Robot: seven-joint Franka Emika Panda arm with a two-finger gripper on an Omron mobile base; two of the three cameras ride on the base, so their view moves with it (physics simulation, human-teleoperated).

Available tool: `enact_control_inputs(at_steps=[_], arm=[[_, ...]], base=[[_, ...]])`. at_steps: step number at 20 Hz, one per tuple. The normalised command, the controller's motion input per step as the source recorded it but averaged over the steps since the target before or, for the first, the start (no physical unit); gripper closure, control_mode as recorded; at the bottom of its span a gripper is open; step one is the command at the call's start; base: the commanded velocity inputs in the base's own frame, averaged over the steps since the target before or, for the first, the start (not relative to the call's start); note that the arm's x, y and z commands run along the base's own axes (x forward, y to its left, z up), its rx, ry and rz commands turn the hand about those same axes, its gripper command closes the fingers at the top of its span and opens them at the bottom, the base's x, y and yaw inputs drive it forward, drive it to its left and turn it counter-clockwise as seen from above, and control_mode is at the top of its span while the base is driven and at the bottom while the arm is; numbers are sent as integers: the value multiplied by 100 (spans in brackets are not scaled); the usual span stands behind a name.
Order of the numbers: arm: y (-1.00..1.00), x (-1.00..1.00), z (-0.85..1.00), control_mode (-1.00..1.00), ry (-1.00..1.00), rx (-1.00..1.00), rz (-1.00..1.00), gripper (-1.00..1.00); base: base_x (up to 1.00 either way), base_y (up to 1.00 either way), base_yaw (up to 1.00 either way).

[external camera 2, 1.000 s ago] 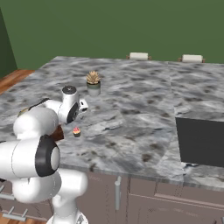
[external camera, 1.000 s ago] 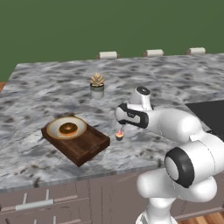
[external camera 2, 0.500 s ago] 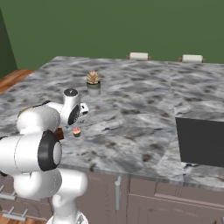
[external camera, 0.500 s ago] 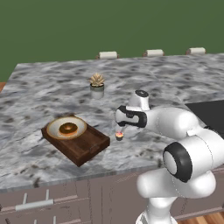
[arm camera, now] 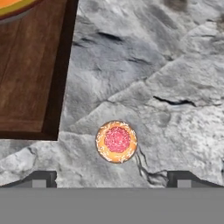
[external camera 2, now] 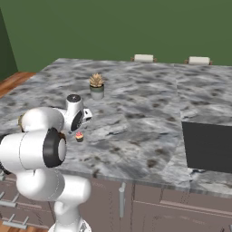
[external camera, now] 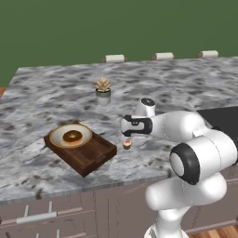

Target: Place the bowl with donut and the cupcake onto the tray.

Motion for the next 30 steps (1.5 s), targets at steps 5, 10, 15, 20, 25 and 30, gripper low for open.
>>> enact_control_inputs(at_steps=[5,10,15,20,25,30], arm=[[7,17,-25,-100,0,0,-2,-100],[4,7,-26,-100,0,0,-2,-100],[4,10,-17,-100,0,0,-1,-100],[6,11,-15,-100,0,0,0,-100],[9,10,-14,-100,0,0,0,-100],[4,7,-18,-100,0,-2,0,-100]], base=[[0,0,0],[0,0,0],[0,0,0],[0,0,0],[0,0,0],[0,0,0]])
